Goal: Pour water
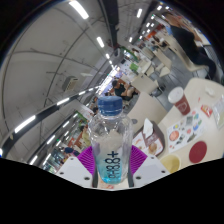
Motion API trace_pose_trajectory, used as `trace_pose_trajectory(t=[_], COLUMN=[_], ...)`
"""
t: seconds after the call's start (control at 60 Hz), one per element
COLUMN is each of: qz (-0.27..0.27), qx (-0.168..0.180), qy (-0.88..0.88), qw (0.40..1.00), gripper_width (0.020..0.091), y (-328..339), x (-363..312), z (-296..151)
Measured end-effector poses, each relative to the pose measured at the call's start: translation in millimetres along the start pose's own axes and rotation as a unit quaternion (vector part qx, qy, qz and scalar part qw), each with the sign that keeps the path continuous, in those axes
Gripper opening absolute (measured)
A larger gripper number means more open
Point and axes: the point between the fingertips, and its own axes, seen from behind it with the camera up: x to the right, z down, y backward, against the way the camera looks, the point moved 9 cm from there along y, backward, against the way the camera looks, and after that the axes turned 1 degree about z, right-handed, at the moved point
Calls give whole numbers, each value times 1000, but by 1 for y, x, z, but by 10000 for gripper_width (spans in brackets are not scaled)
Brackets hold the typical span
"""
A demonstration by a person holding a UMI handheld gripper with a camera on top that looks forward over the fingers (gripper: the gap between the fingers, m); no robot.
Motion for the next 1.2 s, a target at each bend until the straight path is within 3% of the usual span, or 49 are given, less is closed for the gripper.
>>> trace_pose_trajectory(t=[0.15, 0.3, 0.583, 0.817, 0.867, 0.983, 1.167, 1.2], qz=[36, 106, 157, 173, 171, 165, 181, 191], qx=[42, 39, -20, -43, -31, -25, -44, -50], qy=[222, 382, 434, 427, 416, 411, 404, 403], qw=[973, 917, 887, 887, 893, 896, 896, 894], gripper_width=[397, 399, 399, 411, 413, 440, 592, 658], y=[23, 30, 18, 15, 20, 22, 24, 25], x=[12, 79, 187, 234, 232, 231, 232, 234], z=[-58, -76, -27, 3, 4, 5, 4, 3])
